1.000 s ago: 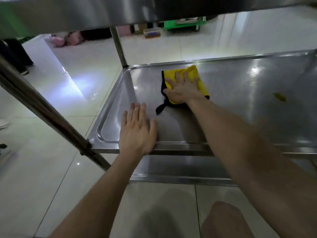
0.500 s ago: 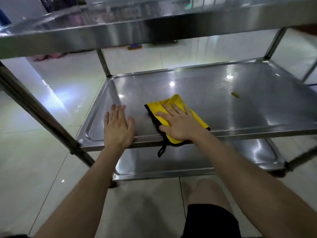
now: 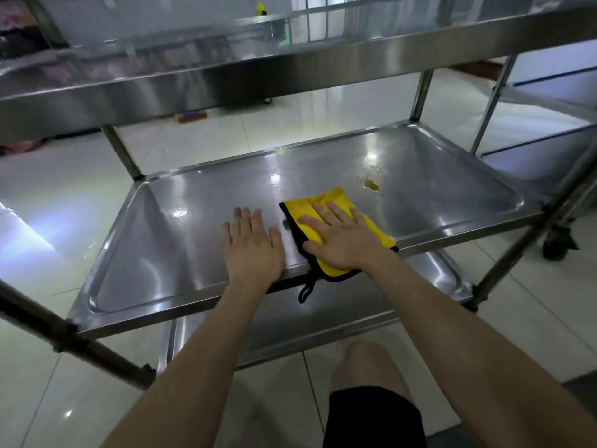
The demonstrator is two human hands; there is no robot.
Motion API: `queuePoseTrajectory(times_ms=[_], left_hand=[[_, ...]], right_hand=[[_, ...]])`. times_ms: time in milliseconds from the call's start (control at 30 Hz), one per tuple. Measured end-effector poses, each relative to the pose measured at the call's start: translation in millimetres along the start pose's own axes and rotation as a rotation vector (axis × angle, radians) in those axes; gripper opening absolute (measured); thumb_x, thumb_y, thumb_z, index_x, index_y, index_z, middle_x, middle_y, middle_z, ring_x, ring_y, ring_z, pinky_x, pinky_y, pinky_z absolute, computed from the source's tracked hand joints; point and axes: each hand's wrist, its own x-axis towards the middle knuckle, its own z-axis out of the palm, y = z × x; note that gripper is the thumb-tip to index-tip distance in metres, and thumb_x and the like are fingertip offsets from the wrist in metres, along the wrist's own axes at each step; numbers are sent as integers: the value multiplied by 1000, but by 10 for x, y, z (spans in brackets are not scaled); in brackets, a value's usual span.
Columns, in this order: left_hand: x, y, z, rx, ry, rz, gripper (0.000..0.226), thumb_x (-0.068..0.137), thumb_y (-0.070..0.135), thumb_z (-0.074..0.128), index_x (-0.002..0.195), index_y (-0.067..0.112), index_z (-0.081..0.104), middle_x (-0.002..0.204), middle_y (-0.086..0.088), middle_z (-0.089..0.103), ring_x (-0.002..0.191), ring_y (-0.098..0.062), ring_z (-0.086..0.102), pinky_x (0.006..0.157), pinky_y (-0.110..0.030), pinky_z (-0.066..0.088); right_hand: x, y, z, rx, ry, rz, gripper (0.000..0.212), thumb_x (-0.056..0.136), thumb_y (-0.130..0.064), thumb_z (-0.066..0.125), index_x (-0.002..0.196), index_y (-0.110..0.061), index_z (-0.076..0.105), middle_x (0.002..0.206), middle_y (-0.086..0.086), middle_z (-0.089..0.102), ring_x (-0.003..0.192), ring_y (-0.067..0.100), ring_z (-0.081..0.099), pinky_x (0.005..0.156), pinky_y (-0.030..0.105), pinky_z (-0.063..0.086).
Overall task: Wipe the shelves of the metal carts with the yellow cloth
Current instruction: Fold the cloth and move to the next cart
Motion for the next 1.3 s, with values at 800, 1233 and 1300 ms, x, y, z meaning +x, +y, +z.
queuePoseTrajectory(times_ms=[800, 1233, 1300], left_hand=[[-47, -103, 46, -9, -18, 28, 74, 109, 49, 15, 169, 6, 25, 178, -11, 26, 168, -24, 12, 137, -47, 6], [-95, 1, 30, -43, -28, 11, 65, 112, 42, 24, 167, 7, 30, 177, -13, 30, 168, -25, 15, 137, -48, 7], [-101, 24, 44, -44, -26, 33, 70, 109, 44, 20, 166, 6, 31, 176, -14, 32, 167, -26, 17, 138, -48, 7]], right_hand=[[1524, -459, -40, -68, -81, -128, 69, 99, -70, 20, 166, -52, 10, 179, -5, -7, 165, 28, -11, 123, 72, -11], [749, 2016, -411, -8, 32, 440, 69, 98, -68, 22, 165, -52, 13, 179, -9, 0, 165, 20, -3, 129, 64, -1], [727, 1950, -393, -15, 39, 476, 72, 96, -68, 19, 166, -50, 14, 180, -6, 1, 165, 24, -2, 127, 68, -1]])
